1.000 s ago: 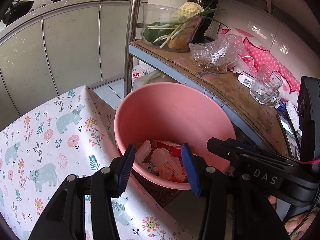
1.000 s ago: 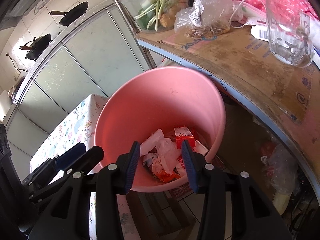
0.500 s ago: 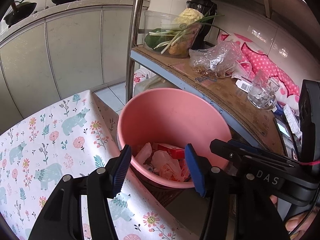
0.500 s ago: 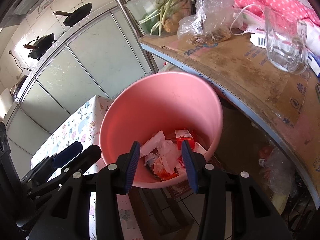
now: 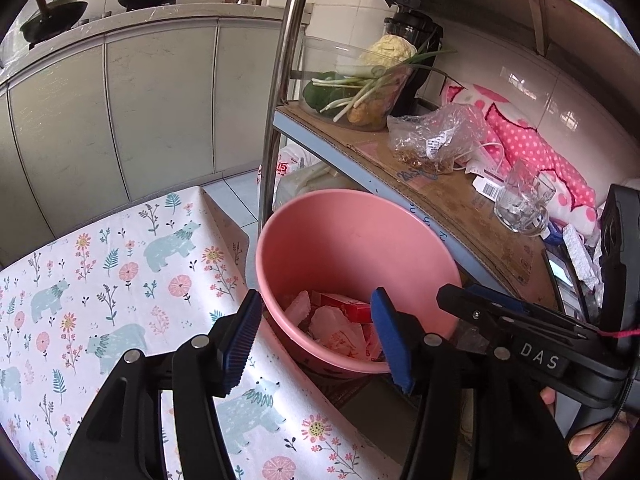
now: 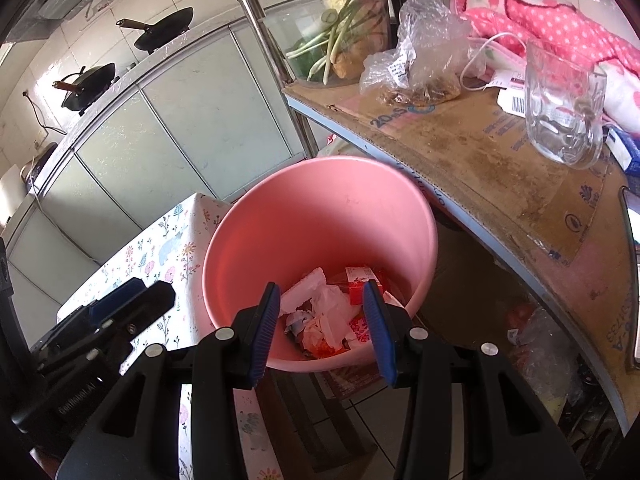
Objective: Collect trash
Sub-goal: 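Raise both open tools out of the bucket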
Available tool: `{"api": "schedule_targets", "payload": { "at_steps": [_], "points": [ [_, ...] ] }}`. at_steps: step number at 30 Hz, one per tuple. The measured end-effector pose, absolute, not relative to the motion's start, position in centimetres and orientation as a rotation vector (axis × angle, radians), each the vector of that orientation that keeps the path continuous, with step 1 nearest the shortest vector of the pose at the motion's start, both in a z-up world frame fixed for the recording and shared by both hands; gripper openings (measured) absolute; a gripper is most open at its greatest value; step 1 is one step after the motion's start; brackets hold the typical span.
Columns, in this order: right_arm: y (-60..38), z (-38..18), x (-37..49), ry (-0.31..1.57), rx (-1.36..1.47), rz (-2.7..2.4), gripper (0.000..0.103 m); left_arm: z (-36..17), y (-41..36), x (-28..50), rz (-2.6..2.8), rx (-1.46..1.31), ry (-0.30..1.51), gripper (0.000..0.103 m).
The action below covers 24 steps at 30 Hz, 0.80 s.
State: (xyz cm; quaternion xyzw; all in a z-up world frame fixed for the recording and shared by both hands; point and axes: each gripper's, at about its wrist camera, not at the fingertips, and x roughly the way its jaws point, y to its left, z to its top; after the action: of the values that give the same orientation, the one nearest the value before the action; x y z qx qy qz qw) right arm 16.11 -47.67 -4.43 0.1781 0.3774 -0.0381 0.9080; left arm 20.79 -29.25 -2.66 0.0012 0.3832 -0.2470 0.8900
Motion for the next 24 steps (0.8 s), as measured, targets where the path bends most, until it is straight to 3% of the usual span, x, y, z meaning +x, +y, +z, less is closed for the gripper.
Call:
{"api": "schedule_targets", "payload": {
  "at_steps": [24],
  "points": [
    [-43.3, -2.3, 11.1, 0.662, 0.212, -0.058, 0.044, 0.9, -27.0, 16.4, -0.441, -0.002, 0.704, 0.056]
  ]
}}
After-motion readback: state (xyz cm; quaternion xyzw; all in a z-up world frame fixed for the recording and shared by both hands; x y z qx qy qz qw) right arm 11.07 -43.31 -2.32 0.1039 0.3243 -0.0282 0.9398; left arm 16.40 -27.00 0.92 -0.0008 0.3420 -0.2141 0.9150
